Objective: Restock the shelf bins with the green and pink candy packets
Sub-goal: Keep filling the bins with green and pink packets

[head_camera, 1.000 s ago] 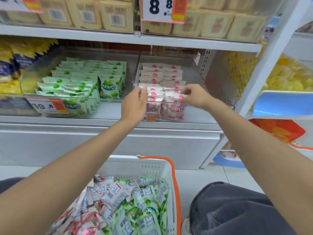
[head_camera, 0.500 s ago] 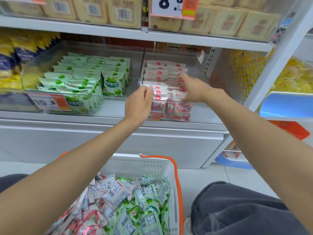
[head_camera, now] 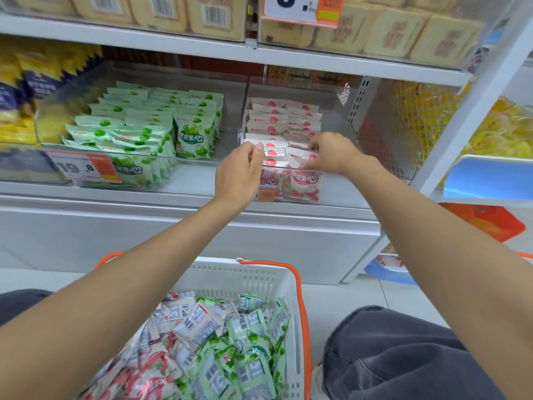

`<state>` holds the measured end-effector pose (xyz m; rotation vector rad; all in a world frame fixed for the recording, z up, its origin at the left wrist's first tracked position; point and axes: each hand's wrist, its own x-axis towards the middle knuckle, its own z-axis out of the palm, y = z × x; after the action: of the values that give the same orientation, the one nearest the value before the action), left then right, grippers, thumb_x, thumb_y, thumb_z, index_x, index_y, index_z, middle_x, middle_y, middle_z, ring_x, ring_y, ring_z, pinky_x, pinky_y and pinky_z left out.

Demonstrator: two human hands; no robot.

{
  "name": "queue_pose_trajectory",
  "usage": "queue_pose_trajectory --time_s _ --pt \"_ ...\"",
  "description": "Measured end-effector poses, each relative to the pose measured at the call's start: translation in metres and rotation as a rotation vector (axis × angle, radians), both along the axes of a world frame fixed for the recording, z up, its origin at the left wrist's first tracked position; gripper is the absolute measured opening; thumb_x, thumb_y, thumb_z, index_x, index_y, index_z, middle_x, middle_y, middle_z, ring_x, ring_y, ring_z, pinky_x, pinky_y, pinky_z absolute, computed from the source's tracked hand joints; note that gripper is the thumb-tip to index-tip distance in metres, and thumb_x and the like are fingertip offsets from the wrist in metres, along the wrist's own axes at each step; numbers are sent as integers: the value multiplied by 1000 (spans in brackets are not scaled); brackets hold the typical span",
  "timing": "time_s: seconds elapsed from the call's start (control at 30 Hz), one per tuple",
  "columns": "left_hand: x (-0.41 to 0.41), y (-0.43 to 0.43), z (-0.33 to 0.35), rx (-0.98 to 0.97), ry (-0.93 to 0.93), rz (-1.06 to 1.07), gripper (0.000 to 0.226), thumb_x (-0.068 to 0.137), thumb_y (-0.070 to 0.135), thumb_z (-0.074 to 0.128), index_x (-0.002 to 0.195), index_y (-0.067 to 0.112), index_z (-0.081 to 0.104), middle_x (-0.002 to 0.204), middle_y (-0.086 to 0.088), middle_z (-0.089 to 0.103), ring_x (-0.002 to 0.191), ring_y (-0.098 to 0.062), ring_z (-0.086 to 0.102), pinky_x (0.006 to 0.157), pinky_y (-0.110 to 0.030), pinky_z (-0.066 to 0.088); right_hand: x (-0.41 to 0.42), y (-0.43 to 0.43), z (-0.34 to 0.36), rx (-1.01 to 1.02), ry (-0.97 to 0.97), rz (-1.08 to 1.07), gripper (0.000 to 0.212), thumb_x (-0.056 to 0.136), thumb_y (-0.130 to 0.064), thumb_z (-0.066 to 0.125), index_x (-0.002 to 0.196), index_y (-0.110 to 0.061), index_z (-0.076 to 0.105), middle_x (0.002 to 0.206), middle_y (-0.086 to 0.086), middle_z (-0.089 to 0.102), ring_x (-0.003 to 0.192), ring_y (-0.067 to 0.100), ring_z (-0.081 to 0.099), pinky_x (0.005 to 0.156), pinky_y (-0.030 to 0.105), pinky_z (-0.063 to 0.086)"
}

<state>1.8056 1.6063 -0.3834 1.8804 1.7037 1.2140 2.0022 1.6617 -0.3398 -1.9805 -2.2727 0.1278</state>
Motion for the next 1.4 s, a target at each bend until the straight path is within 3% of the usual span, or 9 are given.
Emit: queue_pose_trajectory --time_s 0.17,0.33,0.4,0.5,0.63,0.77,0.97,1.17,1.4 --pt "-1 -1 1 -6 -49 -21 42 105 35 34 95 7 63 89 -5 66 85 -22 59 74 -40 48 5 -3 6 -105 261 -79 61 71 -34 85 117 -3 62 126 11 59 111 28 56 91 35 47" --pt "-4 0 0 -21 -90 -42 42 104 34 35 98 4 64 94 -10 67 90 -25 61 82 -49 49 12 -15 6 -240 459 -374 100 67 -54 82 139 -5 34 141 8 38 121 28 50 90 39 53" --pt "-4 0 1 -25 -97 -40 42 104 33 35 97 4 64 93 -10 67 89 -25 61 81 -48 49 9 -17 12 -406 455 -398 85 72 -59 76 131 -7 46 127 0 48 106 22 64 75 31 58" --pt "-4 -1 2 -23 -106 -43 42 104 33 35 96 4 65 92 -10 67 89 -25 61 80 -48 49 8 -4 17 -620 574 -427 68 69 -47 83 120 -7 61 112 8 70 87 21 73 80 33 60" --pt "-5 0 0 -11 -107 -57 41 104 33 35 97 5 65 93 -9 67 89 -24 61 81 -47 49 9 7 18 -723 805 -493 77 54 -13 90 123 -7 58 121 20 64 94 34 71 76 39 61" --pt "-4 -1 -2 9 -83 -58 40 104 32 35 95 6 64 91 -7 66 87 -21 61 77 -44 49 10 8 14 -720 871 -465 65 56 -12 86 116 -7 62 122 19 63 99 32 69 72 35 62" --pt "-6 -5 -10 32 -221 -66 34 101 28 39 87 8 62 87 -6 64 85 -20 60 74 -44 49 -6 -12 11 -177 514 -424 84 77 -41 77 142 -7 36 141 9 44 130 30 44 107 41 39" --pt "-36 -38 -45 -170 -270 -35 28 98 20 45 88 6 66 85 -6 67 77 -21 57 70 -34 42 -66 -71 -29 459 571 -134 23 79 -14 63 102 -12 62 94 2 61 86 16 53 75 27 40" --pt "-146 -116 -143 -765 85 -273 18 98 16 50 90 8 65 85 -9 63 74 -20 55 70 -25 45 -135 -177 -174 -340 345 284 17 82 -8 57 75 -22 62 74 -6 62 73 17 57 80 32 49"
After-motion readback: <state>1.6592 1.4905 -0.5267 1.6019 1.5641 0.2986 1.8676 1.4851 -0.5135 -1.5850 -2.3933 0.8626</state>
